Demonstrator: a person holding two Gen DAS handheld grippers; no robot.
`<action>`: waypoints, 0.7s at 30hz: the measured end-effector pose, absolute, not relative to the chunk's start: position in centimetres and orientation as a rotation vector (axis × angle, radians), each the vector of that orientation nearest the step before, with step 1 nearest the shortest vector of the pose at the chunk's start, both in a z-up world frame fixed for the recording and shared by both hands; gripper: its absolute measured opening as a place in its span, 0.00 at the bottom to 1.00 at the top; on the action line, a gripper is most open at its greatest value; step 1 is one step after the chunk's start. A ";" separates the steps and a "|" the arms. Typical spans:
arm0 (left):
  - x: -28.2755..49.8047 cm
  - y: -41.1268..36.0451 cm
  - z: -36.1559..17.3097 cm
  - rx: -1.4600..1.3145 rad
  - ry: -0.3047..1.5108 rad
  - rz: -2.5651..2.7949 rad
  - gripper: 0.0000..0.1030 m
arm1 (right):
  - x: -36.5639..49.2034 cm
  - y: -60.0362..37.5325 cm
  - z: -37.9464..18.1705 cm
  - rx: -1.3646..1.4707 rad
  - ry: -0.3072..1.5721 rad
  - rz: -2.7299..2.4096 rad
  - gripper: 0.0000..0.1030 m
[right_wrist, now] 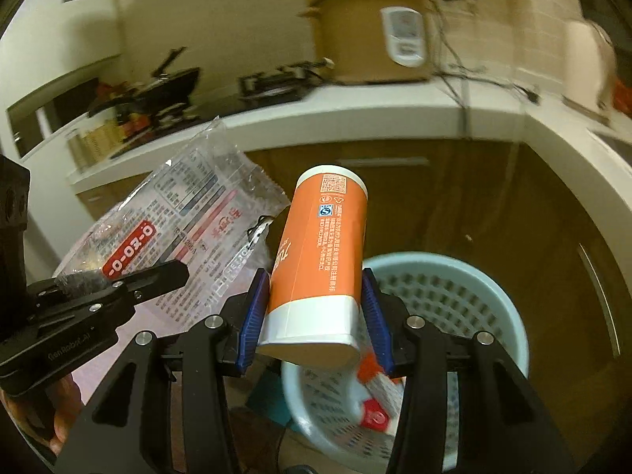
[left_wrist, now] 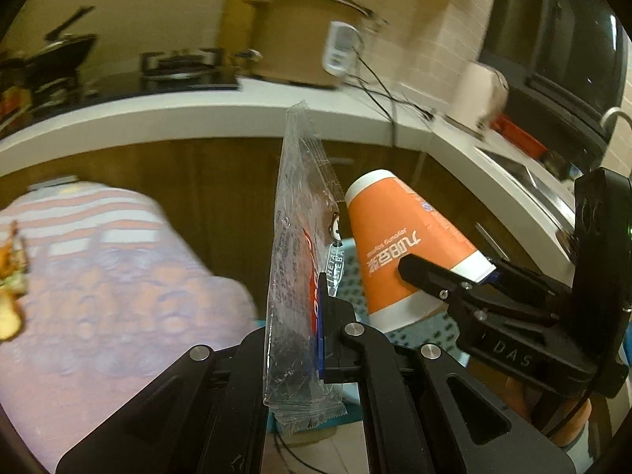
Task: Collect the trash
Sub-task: 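Carry the wrapper and orange cup over the basket and release both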
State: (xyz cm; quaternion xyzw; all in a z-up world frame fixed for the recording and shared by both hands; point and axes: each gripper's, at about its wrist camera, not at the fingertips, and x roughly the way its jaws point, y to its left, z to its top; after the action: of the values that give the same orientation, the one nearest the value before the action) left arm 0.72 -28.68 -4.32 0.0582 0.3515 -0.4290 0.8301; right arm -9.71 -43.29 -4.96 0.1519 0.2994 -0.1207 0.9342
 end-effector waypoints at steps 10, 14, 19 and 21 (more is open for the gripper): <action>0.1 -34.7 -8.5 0.178 0.857 -0.960 0.00 | -13.0 -48.5 -8.9 0.415 0.708 -0.393 0.44; -0.3 -35.7 -9.3 0.205 0.857 -0.942 0.03 | -12.9 -49.9 -10.6 0.471 0.775 -0.423 0.46; -0.2 -36.2 -10.1 0.238 0.858 -0.910 0.52 | -12.8 -50.9 -12.6 0.550 0.827 -0.417 0.49; 0.0 -35.9 -10.3 0.231 0.864 -0.907 0.52 | -12.6 -50.7 -13.0 0.561 0.840 -0.417 0.50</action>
State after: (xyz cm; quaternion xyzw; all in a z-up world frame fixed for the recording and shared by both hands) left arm 0.01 -35.86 -10.29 0.1080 0.4035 -0.4234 0.8039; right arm -12.62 -50.74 -12.96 0.2666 0.3994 -0.1982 0.8545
